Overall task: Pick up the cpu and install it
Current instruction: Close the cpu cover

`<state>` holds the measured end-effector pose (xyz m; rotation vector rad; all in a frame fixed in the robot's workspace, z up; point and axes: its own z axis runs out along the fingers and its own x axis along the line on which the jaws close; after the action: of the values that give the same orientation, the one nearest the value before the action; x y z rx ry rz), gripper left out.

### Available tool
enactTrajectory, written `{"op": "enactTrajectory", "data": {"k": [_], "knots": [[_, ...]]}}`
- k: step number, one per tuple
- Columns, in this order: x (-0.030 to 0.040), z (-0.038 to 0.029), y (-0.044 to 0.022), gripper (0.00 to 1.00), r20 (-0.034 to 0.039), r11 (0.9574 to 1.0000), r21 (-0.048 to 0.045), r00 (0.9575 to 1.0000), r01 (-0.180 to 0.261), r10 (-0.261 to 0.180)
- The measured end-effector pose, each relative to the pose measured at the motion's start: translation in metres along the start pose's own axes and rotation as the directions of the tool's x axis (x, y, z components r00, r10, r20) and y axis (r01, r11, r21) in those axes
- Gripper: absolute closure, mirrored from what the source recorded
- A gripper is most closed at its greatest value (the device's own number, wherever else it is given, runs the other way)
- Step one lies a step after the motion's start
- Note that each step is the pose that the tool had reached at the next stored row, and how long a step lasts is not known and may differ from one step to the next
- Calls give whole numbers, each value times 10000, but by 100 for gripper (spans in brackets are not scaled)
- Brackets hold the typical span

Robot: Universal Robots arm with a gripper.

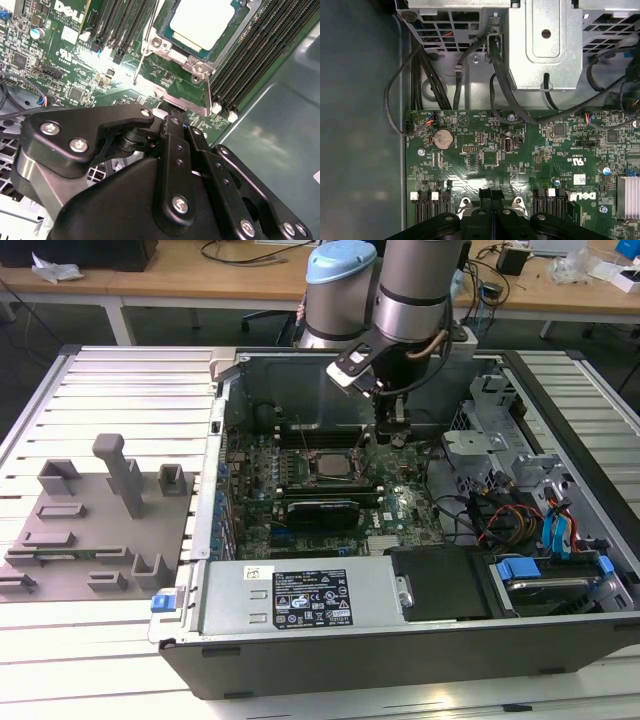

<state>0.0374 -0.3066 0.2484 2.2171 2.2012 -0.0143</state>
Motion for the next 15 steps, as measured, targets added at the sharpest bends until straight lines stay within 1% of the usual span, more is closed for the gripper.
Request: {"op": "enactTrajectory", "data": {"k": [4,12,15], "knots": [[3,6,-28,89,0,10000,1,10000,0,0],[4,17,-37,89,0,10000,0,10000,-2,2],[4,34,-50,89,0,10000,0,10000,-1,1]]}}
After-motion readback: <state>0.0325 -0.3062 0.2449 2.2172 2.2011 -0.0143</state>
